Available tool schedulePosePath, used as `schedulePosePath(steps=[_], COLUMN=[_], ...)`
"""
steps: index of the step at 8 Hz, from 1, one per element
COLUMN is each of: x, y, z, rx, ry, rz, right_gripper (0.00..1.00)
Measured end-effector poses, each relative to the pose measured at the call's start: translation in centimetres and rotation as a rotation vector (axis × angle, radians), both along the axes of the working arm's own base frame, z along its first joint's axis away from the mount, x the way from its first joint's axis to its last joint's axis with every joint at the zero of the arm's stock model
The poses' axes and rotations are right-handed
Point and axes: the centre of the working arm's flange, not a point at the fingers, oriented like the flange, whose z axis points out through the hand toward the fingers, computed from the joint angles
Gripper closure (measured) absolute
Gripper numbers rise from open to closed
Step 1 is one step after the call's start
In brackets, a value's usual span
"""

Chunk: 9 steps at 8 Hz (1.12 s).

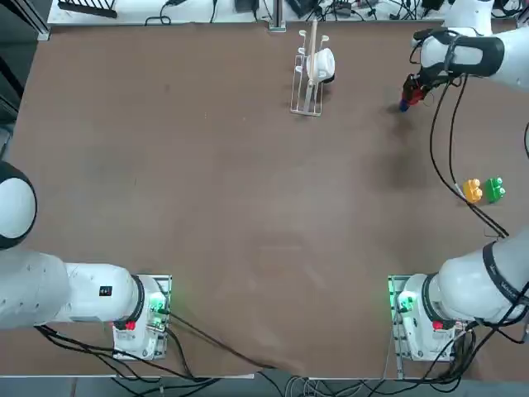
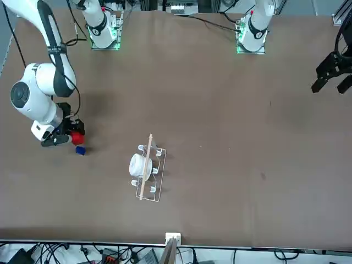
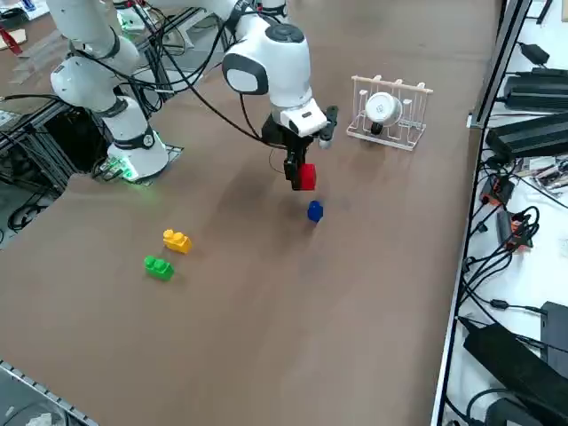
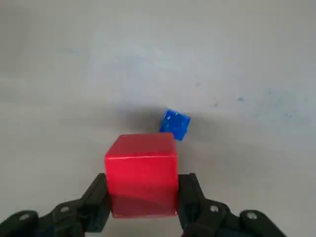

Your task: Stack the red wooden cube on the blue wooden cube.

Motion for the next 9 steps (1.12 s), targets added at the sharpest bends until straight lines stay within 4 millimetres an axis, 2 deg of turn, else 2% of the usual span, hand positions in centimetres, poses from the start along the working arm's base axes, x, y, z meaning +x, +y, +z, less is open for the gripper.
schedulePosePath(steps=[2,4,7,9], x=[1.5,2.6,2.9,2.9], y=[-1.1,-2.1,-2.6,-2.6], z=[0.4,-0.3,-2.6,-2.6], rx=[-0.003,-0.004,-0.001,-0.001], ry=[-0.022,-0.022,0.009,0.01], rz=[-0.017,-0.033,-0.04,-0.04], right_gripper=[0.3,0.3,0.3,0.3])
